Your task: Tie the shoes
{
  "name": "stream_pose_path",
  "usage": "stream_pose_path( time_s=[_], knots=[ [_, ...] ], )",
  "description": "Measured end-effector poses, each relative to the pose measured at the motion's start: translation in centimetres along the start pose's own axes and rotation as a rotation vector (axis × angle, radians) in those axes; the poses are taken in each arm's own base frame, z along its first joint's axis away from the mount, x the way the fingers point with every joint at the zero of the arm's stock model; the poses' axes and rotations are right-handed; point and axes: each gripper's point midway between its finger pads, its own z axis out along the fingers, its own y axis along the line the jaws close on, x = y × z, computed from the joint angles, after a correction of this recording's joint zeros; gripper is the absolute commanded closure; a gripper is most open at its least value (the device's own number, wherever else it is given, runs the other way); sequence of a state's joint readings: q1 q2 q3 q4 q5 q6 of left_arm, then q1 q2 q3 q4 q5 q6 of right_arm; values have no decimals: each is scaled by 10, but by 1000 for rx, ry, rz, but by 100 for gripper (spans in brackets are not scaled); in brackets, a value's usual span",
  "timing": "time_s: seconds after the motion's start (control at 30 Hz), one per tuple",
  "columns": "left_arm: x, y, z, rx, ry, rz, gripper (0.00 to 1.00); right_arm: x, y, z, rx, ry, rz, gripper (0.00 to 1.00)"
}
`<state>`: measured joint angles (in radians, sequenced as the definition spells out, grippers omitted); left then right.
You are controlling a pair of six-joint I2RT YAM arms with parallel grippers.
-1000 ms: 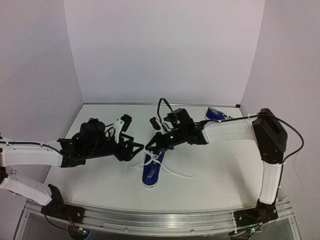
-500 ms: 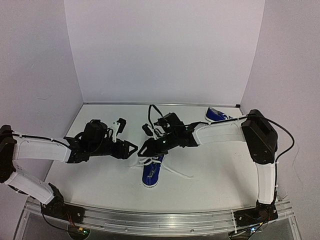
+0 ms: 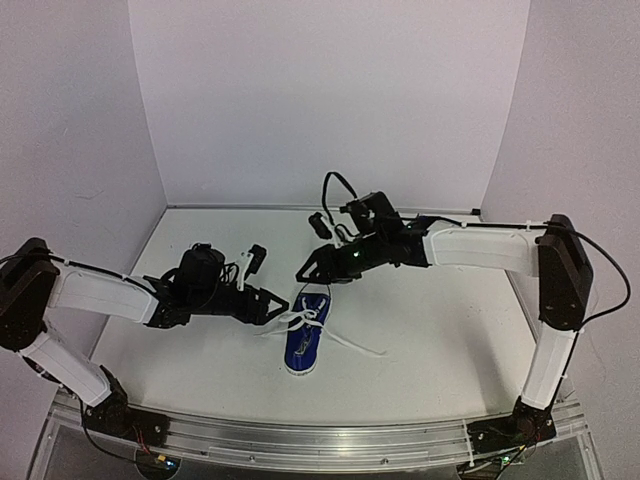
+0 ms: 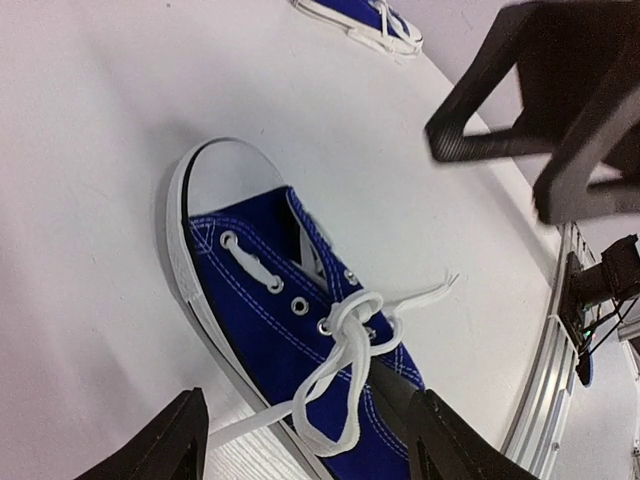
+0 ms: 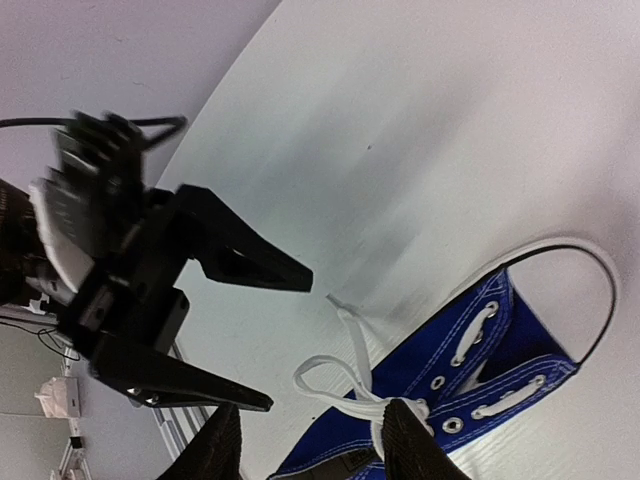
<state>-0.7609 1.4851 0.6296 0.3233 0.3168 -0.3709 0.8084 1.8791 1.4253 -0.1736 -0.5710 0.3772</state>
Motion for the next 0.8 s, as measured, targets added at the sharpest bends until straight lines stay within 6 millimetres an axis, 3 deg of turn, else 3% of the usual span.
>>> stream_pose_path(
  time_s=[0.17,0.43,0.8],
  knots=[
    [19,5,12,13,66,-26,39,7,-16,0,39,35,-34,73],
    [26,4,19,43,87,-48,59,31,-39,25,79,137,-67,81],
    [24,3,23,56,85,-48,63,33,-41,36,89,187,-130,79]
  ],
)
